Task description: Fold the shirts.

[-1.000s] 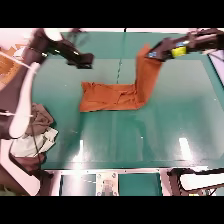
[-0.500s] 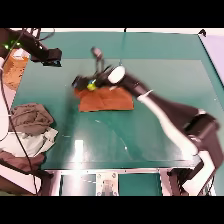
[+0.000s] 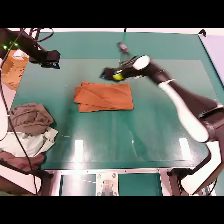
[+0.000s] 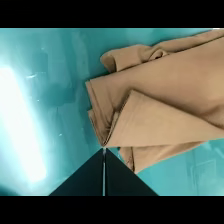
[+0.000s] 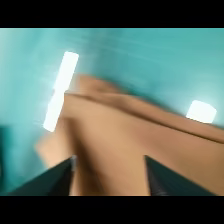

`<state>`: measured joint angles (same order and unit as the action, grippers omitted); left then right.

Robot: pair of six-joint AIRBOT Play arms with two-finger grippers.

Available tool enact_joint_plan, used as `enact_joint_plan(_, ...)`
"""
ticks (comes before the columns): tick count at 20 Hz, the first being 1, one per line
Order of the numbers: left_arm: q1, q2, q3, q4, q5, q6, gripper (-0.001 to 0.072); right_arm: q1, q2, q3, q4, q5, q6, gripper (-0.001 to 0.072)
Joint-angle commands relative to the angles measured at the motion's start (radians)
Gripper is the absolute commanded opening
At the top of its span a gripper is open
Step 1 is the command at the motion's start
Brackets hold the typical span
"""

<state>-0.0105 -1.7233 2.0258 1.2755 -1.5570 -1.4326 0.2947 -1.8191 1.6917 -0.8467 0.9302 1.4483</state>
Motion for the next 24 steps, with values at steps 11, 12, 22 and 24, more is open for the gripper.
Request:
enact_joint_plan(11, -0.003, 0.001, 0.0, 0.082, 0.001, -0.06, 0.0023, -0.218, -0.119, -0.306, 0.394, 0.196, -0.265, 0.0609)
enact_joint_plan(12, -0.003, 0.001, 0.0, 0.082, 0.0, -0.06, 0.0024, -0.19, -0.121, -0.306, 0.454, 0.193, -0.294, 0.0608)
enact_joint_plan(22, -0.003, 0.001, 0.0, 0.082, -0.026, -0.059, 0.0023, -0.452, 0.177, -0.134, 0.108, 0.2, -0.082, 0.0012)
enact_joint_plan(24, -0.003, 0.001, 0.0, 0.082, -0.022, -0.059, 0.0023, -0.614, 0.294, -0.138, -0.127, 0.201, 0.023, 0.0012)
